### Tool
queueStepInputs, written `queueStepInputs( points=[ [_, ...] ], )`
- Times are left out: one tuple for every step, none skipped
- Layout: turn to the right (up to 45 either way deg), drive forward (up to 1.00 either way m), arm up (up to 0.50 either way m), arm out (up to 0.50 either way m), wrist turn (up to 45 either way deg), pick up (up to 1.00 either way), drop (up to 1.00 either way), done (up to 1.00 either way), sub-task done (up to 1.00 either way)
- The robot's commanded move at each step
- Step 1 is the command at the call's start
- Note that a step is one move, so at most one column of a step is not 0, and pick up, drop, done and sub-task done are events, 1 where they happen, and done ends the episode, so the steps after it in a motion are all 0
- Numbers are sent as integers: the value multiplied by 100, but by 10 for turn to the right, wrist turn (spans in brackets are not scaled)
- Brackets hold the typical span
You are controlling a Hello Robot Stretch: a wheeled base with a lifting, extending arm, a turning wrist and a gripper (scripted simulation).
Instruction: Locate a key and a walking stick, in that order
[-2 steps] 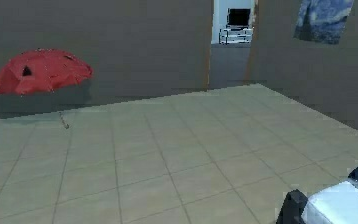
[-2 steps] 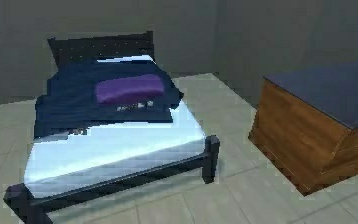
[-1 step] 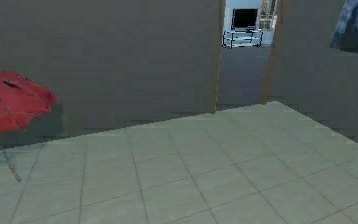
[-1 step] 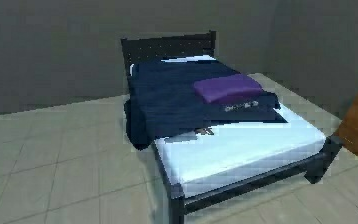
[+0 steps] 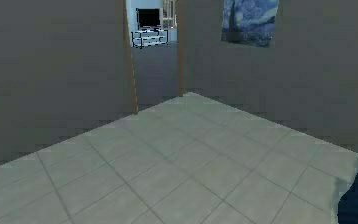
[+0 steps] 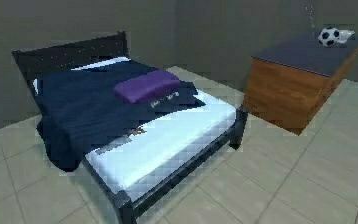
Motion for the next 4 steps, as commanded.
queueStepInputs(
  points=[
    [0,100,0,0,0,0,0,0,0],
    [0,100,0,0,0,0,0,0,0],
    [0,75,0,0,0,0,0,0,0],
    [-390,0,0,0,0,0,0,0,0]
  ],
)
